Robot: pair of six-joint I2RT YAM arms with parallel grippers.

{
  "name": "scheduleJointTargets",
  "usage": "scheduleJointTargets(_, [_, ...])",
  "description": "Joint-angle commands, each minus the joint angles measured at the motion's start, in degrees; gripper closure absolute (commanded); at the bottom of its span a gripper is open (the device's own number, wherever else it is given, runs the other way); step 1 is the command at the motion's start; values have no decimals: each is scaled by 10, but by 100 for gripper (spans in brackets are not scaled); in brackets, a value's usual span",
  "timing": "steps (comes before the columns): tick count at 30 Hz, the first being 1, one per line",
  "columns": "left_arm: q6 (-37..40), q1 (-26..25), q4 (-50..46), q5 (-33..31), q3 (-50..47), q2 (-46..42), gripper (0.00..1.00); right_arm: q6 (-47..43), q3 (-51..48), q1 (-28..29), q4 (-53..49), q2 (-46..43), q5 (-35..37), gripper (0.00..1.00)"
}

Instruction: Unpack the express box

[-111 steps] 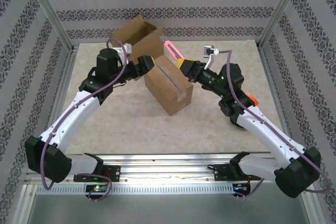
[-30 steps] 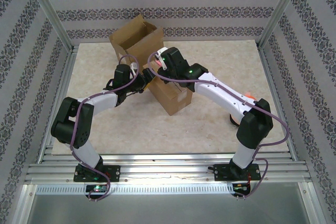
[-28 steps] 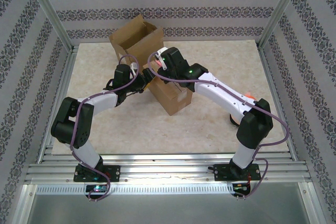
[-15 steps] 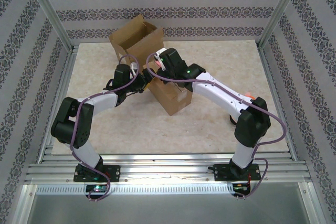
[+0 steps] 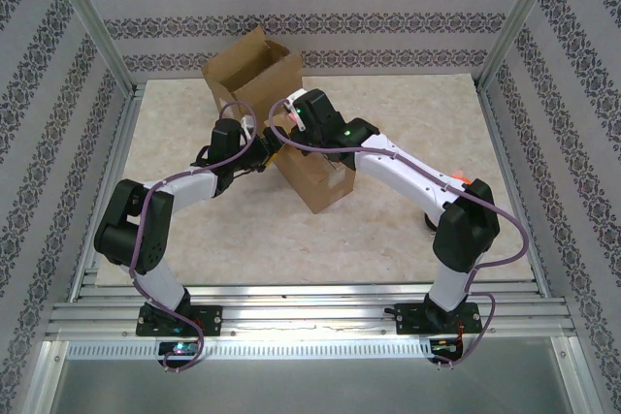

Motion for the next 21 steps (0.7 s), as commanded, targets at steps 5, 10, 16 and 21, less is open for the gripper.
scheduleJointTargets(5, [1, -2, -2, -6, -14, 21, 19, 9, -25, 5, -33, -14, 17, 100])
scheduleJointTargets(10, [3, -3, -2, -7, -15, 23, 19, 22, -33, 4, -41, -13, 4, 100])
scheduleJointTargets(16, [5, -2, -5, -8, -15, 23, 19, 29, -35, 4, -52, -20, 5, 100])
scheduleJointTargets(21, [6, -2, -7, -10, -15, 24, 19, 31, -34, 4, -65, -26, 7, 100])
